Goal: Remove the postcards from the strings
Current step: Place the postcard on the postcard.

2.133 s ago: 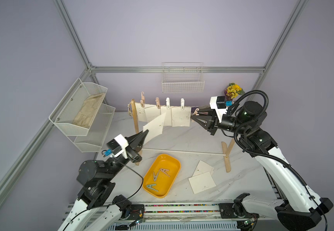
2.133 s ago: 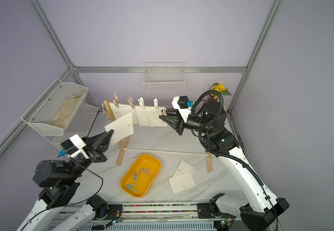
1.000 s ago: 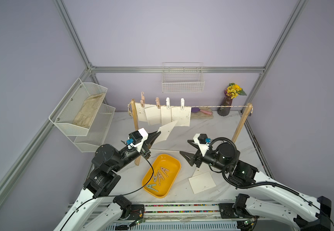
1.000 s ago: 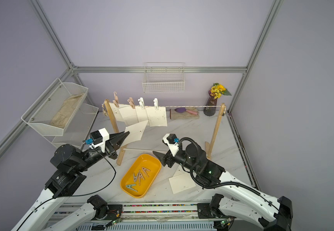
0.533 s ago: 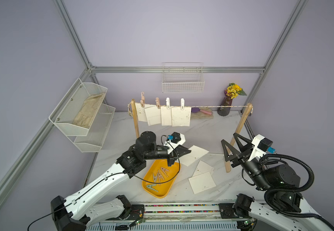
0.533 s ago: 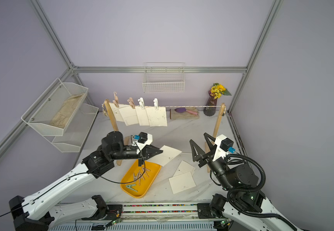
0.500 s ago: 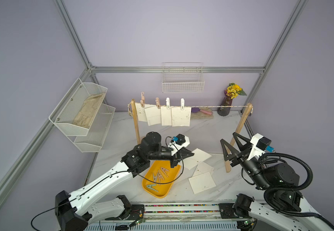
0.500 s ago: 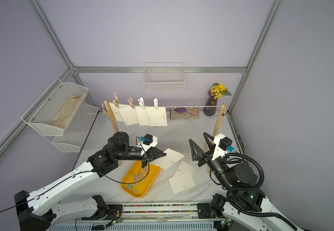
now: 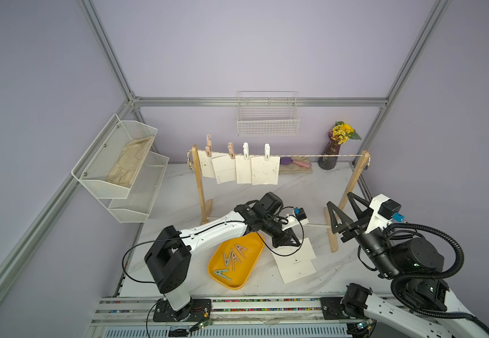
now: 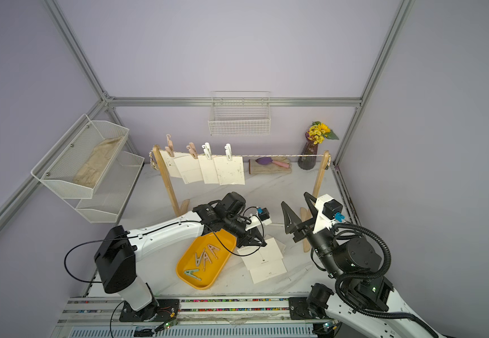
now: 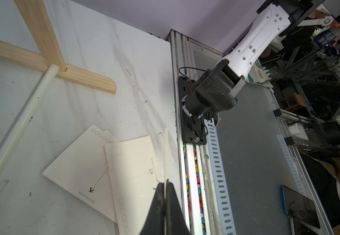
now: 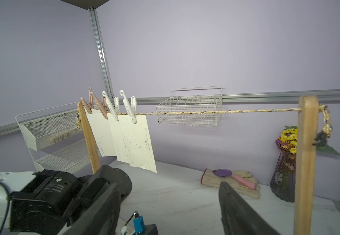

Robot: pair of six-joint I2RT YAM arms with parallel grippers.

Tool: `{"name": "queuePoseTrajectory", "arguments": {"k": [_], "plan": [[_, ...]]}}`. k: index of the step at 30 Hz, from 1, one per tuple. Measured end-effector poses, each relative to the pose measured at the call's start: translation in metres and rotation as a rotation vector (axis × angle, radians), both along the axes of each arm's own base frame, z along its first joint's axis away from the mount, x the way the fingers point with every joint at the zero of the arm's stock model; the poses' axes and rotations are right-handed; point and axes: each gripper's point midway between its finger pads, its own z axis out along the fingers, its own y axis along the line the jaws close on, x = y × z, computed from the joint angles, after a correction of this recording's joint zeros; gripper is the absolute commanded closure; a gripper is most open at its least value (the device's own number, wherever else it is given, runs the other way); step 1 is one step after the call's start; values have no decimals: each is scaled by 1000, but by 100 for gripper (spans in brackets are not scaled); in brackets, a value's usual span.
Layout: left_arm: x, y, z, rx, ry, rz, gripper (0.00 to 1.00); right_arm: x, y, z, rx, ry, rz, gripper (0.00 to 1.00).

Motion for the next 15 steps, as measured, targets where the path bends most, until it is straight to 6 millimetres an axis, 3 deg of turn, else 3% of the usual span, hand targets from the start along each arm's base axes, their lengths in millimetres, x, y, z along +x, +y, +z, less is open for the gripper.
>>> {"name": "queuePoseTrajectory", "arguments": {"k": [4, 8, 13, 15], "plan": [[8, -12, -29, 98, 17, -57, 100, 1, 2, -1, -16, -2, 0, 23], [13, -9, -61, 212, 29, -89, 97, 2, 3, -1, -31, -7, -3, 23], [12, 4, -82, 306, 21, -111, 68, 7, 10, -2, -59, -3, -2, 22], [13, 7, -84, 329, 3, -111, 63, 8, 12, -4, -69, 0, 1, 21]]}}
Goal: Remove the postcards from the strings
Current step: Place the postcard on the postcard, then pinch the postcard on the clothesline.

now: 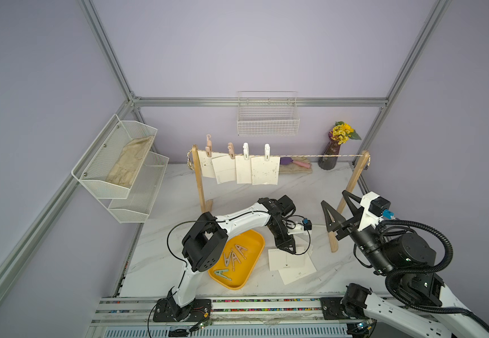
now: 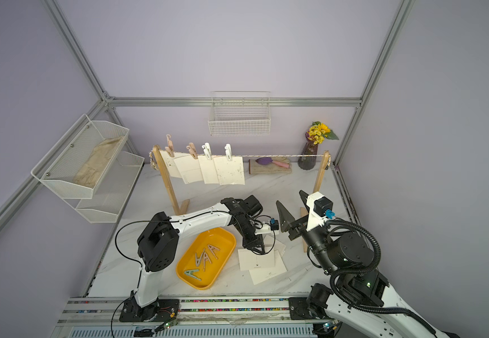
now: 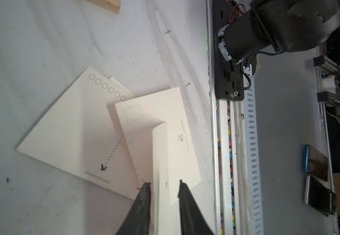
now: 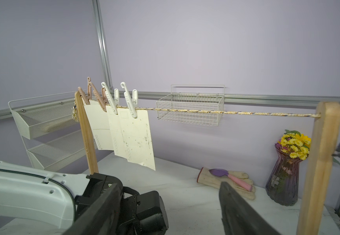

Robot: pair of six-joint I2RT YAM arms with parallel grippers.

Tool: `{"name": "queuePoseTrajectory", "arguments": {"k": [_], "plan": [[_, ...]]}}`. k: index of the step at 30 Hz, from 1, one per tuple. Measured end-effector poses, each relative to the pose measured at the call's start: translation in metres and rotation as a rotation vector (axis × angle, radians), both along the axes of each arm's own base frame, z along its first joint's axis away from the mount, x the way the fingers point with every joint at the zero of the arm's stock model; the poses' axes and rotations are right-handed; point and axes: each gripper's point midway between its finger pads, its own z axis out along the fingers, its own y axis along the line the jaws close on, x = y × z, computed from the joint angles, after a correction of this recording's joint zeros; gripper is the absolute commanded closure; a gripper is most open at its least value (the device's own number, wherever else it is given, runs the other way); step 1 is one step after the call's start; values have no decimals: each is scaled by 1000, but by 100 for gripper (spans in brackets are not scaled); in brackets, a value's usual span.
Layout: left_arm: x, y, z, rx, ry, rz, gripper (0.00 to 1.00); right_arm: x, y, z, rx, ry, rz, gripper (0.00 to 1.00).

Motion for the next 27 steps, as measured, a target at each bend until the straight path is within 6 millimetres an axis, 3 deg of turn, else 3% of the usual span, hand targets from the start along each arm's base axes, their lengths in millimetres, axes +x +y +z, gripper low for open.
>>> {"name": "queuePoseTrajectory", "arguments": {"k": [4, 6, 10, 13, 18, 23, 27], "plan": [[12, 2, -2, 23, -76, 7, 50, 2, 3, 0, -8, -1, 3, 20], [19, 3, -2, 33, -124, 18, 48, 3, 5, 2, -11, -2, 8, 20], [39, 3, 19, 11, -267, 50, 45, 6, 16, 6, -22, -2, 33, 19], [49, 7, 58, -65, -400, 86, 42, 8, 27, 9, -41, -6, 63, 17], [41, 34, 141, -282, -596, 177, 29, 14, 52, 26, -64, -14, 134, 16], [23, 94, 209, -543, -737, 355, 18, 35, 99, 62, -75, -12, 214, 16], [49, 143, 244, -677, -807, 598, 12, 70, 135, 62, -103, 32, 272, 16]]}}
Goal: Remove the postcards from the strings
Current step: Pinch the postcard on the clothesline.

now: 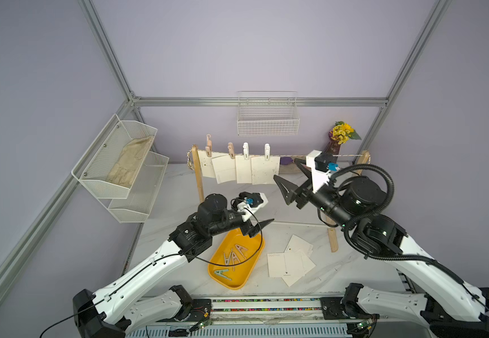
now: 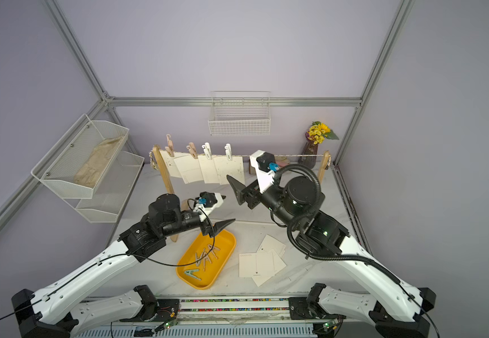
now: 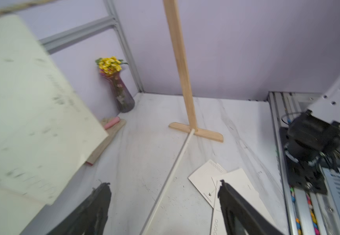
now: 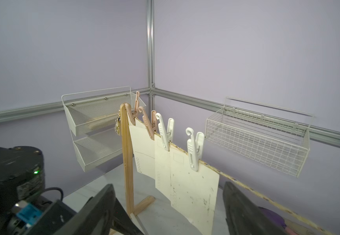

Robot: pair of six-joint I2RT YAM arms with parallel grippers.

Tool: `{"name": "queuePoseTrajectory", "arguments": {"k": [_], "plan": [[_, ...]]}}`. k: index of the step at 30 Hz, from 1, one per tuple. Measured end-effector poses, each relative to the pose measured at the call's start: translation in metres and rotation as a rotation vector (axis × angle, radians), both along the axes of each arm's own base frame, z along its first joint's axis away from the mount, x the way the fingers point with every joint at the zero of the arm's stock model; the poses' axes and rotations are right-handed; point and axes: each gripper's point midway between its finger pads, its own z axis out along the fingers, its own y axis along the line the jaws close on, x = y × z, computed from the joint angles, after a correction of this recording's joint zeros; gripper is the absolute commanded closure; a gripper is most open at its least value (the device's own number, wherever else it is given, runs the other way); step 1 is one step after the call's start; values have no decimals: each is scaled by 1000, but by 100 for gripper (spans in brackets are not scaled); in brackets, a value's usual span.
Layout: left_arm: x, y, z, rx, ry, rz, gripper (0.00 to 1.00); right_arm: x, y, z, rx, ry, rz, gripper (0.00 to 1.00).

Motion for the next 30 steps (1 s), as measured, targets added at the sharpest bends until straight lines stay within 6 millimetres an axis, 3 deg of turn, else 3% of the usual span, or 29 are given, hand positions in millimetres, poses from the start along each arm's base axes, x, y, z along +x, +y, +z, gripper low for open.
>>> {"name": "queuePoseTrajectory", "arguments": {"k": [3, 5, 7, 10, 16, 23, 30], "plan": [[25, 37, 12, -133, 10, 139, 10, 44, 4, -11, -3, 72, 42, 16], [39, 51, 21, -196, 15, 187, 10, 71, -4, -15, 7, 115, 58, 16], [51, 58, 28, -253, 19, 203, 9, 85, -9, -14, 17, 139, 80, 14], [63, 56, 27, -294, 47, 180, 9, 79, -4, -2, 25, 147, 161, 13], [73, 37, 4, -291, 138, 87, 10, 58, -10, 28, 42, 93, 253, 11], [74, 30, 12, -320, 130, 46, 13, 53, -12, 21, 26, 125, 287, 8], [86, 21, 28, -341, 95, 18, 29, 52, -9, 12, 13, 157, 321, 8]]}}
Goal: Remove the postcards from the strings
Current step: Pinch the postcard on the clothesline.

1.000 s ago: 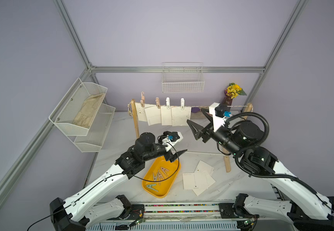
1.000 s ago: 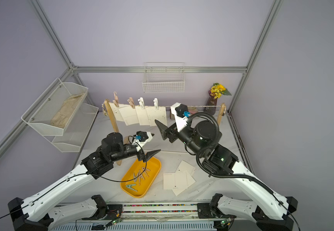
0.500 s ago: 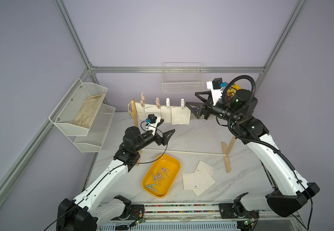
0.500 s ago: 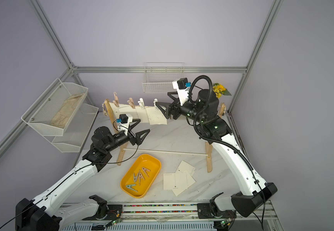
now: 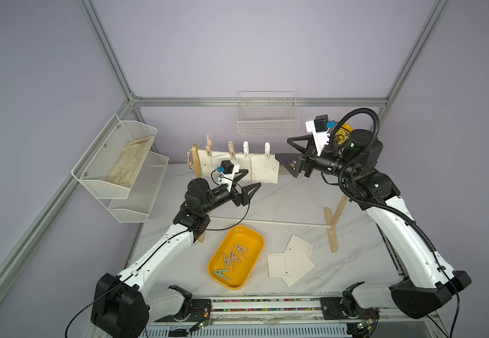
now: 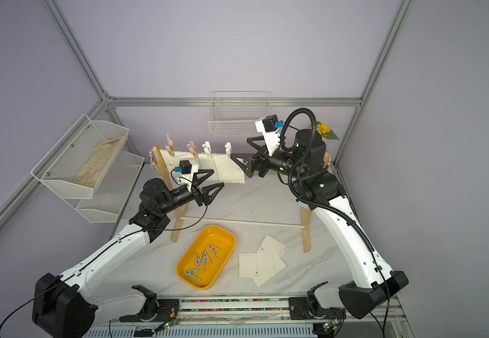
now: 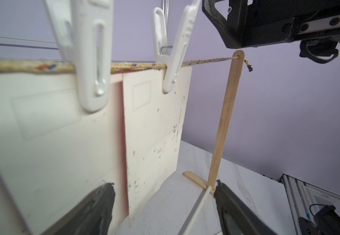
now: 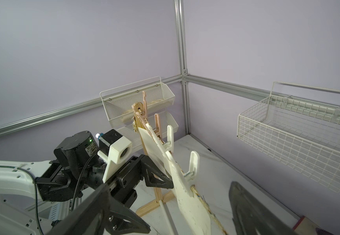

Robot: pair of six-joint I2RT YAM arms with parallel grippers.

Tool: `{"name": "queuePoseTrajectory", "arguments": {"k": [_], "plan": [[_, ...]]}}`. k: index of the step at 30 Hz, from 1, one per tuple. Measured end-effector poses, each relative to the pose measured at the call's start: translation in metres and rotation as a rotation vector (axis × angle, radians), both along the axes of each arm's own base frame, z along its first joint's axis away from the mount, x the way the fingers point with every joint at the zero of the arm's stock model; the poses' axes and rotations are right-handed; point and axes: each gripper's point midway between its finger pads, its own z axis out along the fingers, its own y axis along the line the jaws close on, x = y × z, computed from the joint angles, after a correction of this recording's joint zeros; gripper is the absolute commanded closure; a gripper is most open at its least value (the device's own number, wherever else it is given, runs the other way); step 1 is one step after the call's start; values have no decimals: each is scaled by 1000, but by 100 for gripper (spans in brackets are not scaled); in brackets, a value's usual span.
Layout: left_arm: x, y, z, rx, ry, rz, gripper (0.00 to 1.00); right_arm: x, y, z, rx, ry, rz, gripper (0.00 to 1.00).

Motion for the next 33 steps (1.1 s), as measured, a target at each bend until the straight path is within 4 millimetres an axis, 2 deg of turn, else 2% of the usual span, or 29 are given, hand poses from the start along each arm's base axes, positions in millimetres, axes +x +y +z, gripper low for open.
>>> {"name": "queuePoseTrajectory", "arguments": {"k": [5, 10, 14, 18, 23, 29, 33], "plan": [[7, -8, 2, 3, -4, -32, 37, 7, 3, -11, -14, 33, 15, 8], [8, -15, 3, 2, -2, -74, 55, 14, 4, -18, -25, 56, 20, 7], [5, -16, 5, -5, -3, -90, 71, 17, 4, -15, -26, 53, 25, 7], [4, -17, 8, -11, -16, -97, 82, 22, 5, -10, -29, 53, 40, 7], [3, -17, 10, -17, -19, -100, 89, 34, 17, -16, -44, 89, 89, 8], [3, -16, 14, -24, -35, -99, 98, 51, 31, -40, -73, 166, 146, 9], [3, -16, 14, -33, -20, -99, 100, 54, 38, -50, -84, 198, 190, 16]]}}
